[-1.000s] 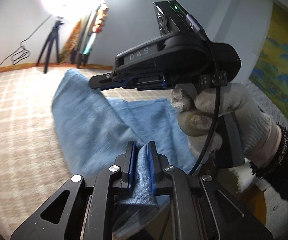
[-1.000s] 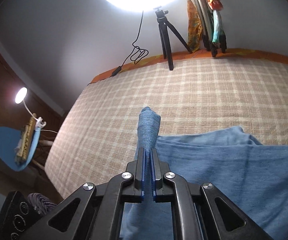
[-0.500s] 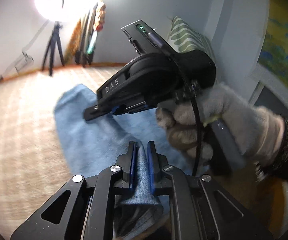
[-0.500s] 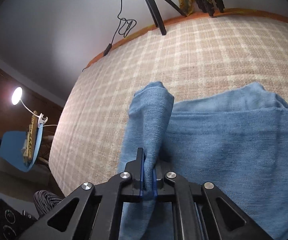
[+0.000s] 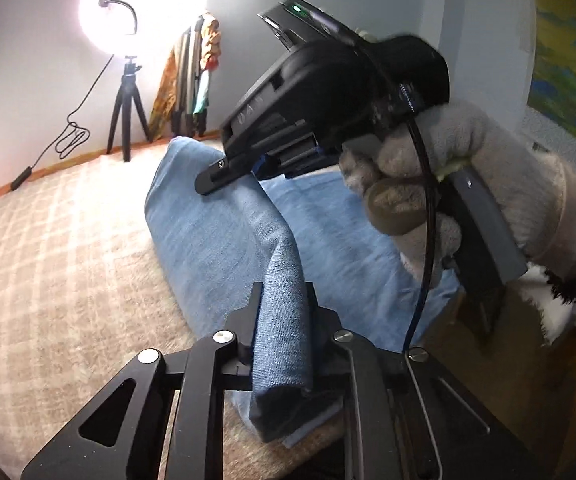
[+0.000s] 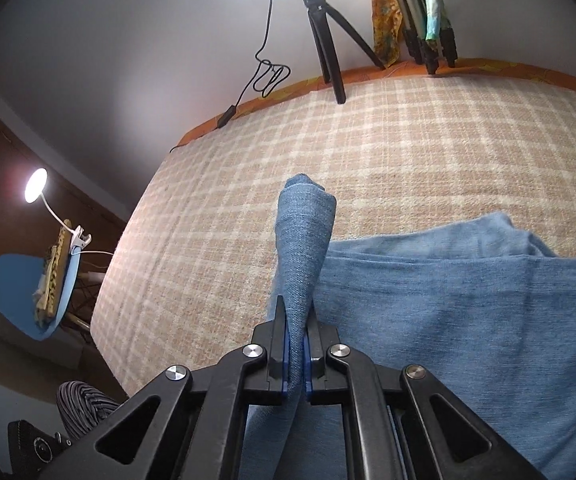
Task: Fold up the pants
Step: 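Hold the jeans edge with both tools and fold it over onto the rest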
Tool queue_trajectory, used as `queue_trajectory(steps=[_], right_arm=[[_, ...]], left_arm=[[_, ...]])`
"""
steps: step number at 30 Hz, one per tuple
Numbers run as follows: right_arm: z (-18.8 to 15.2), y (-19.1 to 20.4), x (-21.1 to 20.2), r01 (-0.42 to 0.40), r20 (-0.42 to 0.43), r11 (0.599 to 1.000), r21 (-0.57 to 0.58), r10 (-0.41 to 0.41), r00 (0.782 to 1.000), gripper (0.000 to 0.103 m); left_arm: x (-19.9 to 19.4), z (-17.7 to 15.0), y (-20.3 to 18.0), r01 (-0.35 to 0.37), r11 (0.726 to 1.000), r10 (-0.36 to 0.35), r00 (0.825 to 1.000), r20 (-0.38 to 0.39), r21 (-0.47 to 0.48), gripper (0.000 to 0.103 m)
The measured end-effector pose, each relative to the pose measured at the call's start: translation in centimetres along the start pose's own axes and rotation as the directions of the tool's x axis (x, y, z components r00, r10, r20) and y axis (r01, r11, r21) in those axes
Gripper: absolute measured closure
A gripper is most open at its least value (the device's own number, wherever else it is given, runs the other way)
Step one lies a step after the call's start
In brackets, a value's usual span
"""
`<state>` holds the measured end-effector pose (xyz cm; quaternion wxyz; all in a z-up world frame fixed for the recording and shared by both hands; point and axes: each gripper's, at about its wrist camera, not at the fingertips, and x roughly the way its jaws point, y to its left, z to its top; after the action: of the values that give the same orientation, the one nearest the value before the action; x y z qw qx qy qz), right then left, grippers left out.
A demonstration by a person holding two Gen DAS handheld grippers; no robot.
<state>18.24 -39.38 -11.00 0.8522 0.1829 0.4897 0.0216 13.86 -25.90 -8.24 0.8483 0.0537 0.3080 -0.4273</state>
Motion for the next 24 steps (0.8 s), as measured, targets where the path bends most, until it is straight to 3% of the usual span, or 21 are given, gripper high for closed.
queue_trajectory(steps=[8,18,24], right_arm=[[0.2,-2.3,-4.0,0.045,0.07,0.999,0.013,-0.045,0.997,0.101],[0.0,-6.6,-9.2,0.116,0.128,0.992,0.054,-0.122,0.984,0.101],[-0.2,-9.1,-10.9,0.16,0.135,0.984,0.076,-0.169,0.976,0.101]], left_arm=[[1.8,2.7,-1.8,0.094,0.996,-0.094,0.995,0.026,0.01,0.091],[4.8,5.5,-5.6,0.233,0.973,-0.233,0.972,0.018,0.003,0.091],[6.1,6.1,-7.6,0.272,0.962,-0.272,0.962,-0.003,0.005,0.091]])
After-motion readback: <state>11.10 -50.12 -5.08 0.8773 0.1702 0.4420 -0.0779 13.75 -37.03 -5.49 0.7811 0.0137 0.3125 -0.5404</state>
